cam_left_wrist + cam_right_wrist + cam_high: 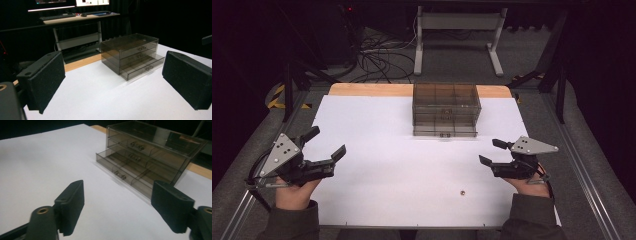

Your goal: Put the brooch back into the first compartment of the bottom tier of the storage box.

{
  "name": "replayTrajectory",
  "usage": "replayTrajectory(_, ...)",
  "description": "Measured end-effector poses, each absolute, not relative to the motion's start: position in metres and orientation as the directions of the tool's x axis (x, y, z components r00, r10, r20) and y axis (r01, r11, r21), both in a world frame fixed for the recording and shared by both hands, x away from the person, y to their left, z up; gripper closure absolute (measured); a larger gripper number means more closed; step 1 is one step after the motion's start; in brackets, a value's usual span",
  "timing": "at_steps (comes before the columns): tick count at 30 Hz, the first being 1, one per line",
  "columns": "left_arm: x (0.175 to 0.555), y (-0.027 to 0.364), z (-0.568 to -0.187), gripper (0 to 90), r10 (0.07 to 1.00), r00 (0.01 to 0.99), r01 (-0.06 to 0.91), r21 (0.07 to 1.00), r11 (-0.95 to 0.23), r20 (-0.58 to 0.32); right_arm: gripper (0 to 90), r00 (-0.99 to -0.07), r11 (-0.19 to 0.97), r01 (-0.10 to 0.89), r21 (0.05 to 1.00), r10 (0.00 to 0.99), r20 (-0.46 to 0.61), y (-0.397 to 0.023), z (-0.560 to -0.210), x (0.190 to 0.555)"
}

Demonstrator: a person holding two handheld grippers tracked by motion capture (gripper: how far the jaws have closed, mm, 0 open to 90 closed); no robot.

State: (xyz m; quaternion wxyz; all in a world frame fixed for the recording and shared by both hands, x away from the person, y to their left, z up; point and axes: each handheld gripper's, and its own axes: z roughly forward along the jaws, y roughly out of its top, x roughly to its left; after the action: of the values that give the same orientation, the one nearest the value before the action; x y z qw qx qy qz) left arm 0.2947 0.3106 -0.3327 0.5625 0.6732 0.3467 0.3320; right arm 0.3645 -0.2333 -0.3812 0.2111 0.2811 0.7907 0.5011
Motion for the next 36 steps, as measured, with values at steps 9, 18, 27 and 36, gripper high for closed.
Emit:
replayTrajectory(9,0.295,0.31,-0.333,5.3,0.84,0.54,0.094,0.988,-0.124,0.054,38.2,-0.802,0.402,0.263,0.877,0.596,-0.033,-0.228,-0.388,0.365)
replayTrajectory(18,0.295,0.309,-0.332,5.5,0.841,0.538,0.108,0.985,-0.136,0.057,39.3,-0.831,0.413,0.269,0.87,0.556,-0.006,-0.222,-0.391,0.363)
replayTrajectory(27,0.296,0.309,-0.333,5.7,0.838,0.542,0.124,0.982,-0.144,0.054,38.2,-0.862,0.446,0.266,0.854,0.508,0.004,-0.217,-0.396,0.361)
replayTrajectory(36,0.296,0.308,-0.332,6.0,0.837,0.544,0.131,0.98,-0.149,0.054,38.1,-0.884,0.459,0.259,0.85,0.467,0.017,-0.215,-0.398,0.36)
